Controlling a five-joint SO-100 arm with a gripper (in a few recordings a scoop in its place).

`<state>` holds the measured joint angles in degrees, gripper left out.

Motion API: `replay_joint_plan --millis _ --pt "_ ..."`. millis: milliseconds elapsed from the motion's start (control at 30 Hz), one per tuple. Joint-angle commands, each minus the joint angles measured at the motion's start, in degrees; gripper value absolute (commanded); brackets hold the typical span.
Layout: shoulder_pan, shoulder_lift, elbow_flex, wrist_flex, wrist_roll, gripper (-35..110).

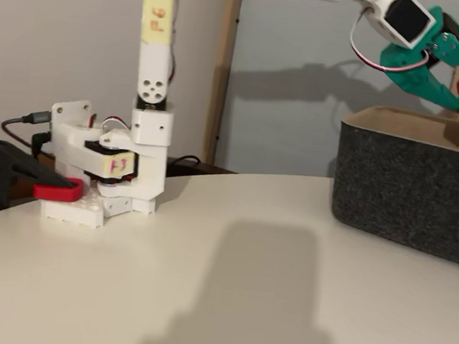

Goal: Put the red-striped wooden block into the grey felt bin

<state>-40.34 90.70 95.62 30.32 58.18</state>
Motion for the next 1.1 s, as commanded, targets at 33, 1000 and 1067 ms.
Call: replay_joint_plan --millis 33,1000,1067 --pt "-0.79 0.7 -2.11 2.11 -0.62 21" --pt "12.83 41.31 11.69 34.28 7.56 18" --pt "18.02 43.77 11.95 36.3 11.43 18"
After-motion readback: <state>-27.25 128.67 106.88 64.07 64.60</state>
